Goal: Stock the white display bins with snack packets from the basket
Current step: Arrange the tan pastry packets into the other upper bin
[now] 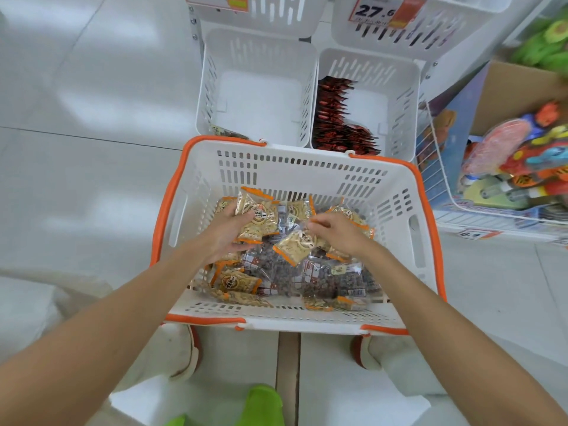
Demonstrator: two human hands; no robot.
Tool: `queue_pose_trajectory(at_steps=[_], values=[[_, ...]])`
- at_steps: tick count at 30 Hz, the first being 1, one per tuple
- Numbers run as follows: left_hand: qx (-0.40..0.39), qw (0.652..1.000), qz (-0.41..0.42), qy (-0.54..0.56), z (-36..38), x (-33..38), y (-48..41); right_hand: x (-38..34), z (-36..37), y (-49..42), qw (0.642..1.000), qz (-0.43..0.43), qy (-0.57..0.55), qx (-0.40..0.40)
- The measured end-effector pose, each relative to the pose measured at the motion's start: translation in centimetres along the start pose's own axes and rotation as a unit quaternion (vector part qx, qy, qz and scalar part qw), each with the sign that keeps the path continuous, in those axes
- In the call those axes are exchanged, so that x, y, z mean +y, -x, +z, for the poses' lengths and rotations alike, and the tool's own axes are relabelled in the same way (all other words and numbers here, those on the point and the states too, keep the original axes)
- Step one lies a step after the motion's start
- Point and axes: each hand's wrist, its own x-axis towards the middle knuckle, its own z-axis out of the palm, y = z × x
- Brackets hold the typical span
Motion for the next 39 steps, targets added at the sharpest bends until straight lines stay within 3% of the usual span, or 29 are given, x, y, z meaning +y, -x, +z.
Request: queue_pose_trajectory(at_steps=[3,6,9,11,15,18,19,21,23,25,28,32,35,39], values=[[-0.077,0.996,-0.031,-0.014,1.2,0.8,0.6,-3.3,-1.1,-0.5,0.999,-0.046,-0.021,0.001],[-0.162,0.985,-0.065,-0.012,2.9,1.2,1.2,-4.3,-1.5,-0.5,0.996,-0.043,-0.039,0.068],[-0.161,0.985,-0.058,-0.017,4.0,1.4,1.1,-3.1,-2.7,-0.1,0.987,-0.013,-0.109,0.122],[-0.139,0.989,-0.056,-0.017,4.4,1.2,0.9,0.7,-3.1,-0.3,0.987,0.044,-0.026,0.15],[-0.1,0.993,-0.056,0.0,4.3,1.0,0.6,8.9,-1.6,0.3,0.969,0.192,0.143,0.057],[-0.083,0.995,-0.055,0.006,3.6,0.5,0.0,10.3,-0.9,0.6,0.943,0.212,0.238,0.095],[-0.076,0.996,-0.054,0.013,3.4,0.4,-0.1,9.9,-0.9,0.6,0.953,0.19,0.208,0.114],[-0.05,0.998,-0.039,0.005,3.1,0.4,-0.1,7.4,-1.3,0.8,0.982,0.136,0.021,0.126],[-0.012,1.0,-0.016,-0.008,2.7,0.6,-0.4,3.9,-2.2,0.6,0.982,0.112,-0.121,0.089],[0.018,0.999,0.012,-0.028,2.0,1.0,-0.8,-0.1,-3.2,0.5,0.979,0.082,-0.188,0.015],[0.004,0.998,0.033,-0.05,1.2,1.7,-0.5,-4.5,-3.5,0.1,0.973,0.056,-0.208,-0.078],[-0.055,0.997,0.042,-0.019,1.3,3.1,1.3,-7.9,-1.7,-0.7,0.98,0.046,-0.188,0.052],[-0.089,0.995,0.05,0.003,1.0,4.4,2.7,-10.1,-0.9,-1.0,0.946,0.078,-0.31,0.057],[-0.139,0.989,0.057,0.006,-0.5,6.4,3.2,-13.7,-0.1,-1.6,0.94,0.052,-0.327,0.08]])
